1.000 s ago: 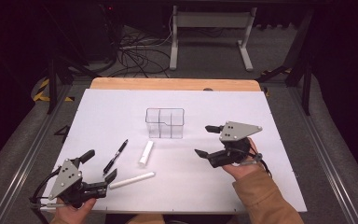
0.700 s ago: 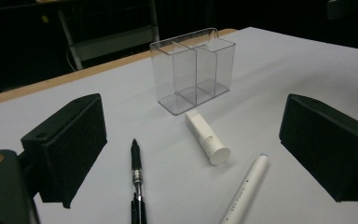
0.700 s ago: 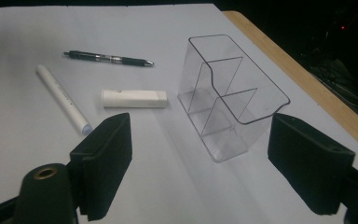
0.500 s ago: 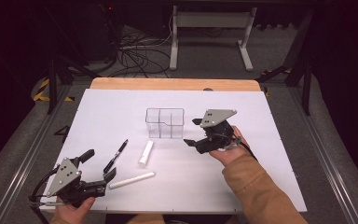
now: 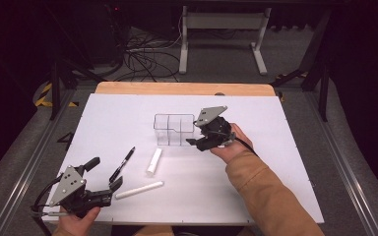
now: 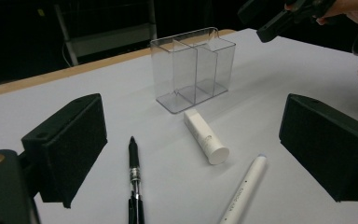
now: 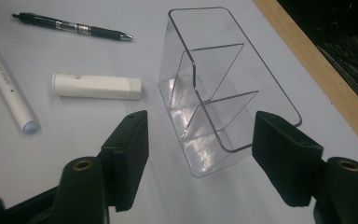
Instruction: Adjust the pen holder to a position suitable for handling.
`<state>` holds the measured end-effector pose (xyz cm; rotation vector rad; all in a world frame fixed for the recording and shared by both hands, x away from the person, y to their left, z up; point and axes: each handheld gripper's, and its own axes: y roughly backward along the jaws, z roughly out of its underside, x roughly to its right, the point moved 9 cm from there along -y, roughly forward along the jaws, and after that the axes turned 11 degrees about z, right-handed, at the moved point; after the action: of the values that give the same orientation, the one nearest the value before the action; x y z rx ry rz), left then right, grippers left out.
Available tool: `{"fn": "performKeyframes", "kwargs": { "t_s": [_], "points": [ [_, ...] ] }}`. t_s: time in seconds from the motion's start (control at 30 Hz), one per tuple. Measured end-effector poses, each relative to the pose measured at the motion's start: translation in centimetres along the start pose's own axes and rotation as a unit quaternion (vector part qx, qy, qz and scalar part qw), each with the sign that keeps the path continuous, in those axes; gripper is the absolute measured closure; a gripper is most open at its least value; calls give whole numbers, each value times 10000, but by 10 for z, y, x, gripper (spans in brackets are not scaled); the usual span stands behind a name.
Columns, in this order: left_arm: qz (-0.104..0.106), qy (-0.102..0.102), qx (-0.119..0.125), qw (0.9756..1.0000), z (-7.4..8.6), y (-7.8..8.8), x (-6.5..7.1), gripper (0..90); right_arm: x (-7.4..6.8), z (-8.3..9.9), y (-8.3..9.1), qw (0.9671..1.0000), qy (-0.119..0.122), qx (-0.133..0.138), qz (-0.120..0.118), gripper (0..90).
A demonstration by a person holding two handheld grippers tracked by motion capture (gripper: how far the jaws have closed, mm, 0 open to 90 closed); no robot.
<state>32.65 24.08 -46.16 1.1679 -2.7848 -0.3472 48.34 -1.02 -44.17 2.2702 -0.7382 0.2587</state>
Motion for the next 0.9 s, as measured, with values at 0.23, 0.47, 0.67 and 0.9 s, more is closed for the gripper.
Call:
{"fn": "performKeyframes", "kwargs": {
  "t_s": [0.23,0.47,0.67,0.9],
  "points": [
    [-2,-11,-1,10000,0,0,-1,82,2,0,-16,9999,11,-120,-47,393],
    [18,-36,-10,10000,0,-2,-1,82,5,-1,-26,9998,-19,-199,-100,406],
    [16,-37,-17,10000,0,-3,-1,82,5,-1,-35,9995,-78,-247,-151,409],
    [16,-35,-20,10000,0,-3,-1,82,4,2,-43,9992,-28,-329,-244,431]
  ]
}}
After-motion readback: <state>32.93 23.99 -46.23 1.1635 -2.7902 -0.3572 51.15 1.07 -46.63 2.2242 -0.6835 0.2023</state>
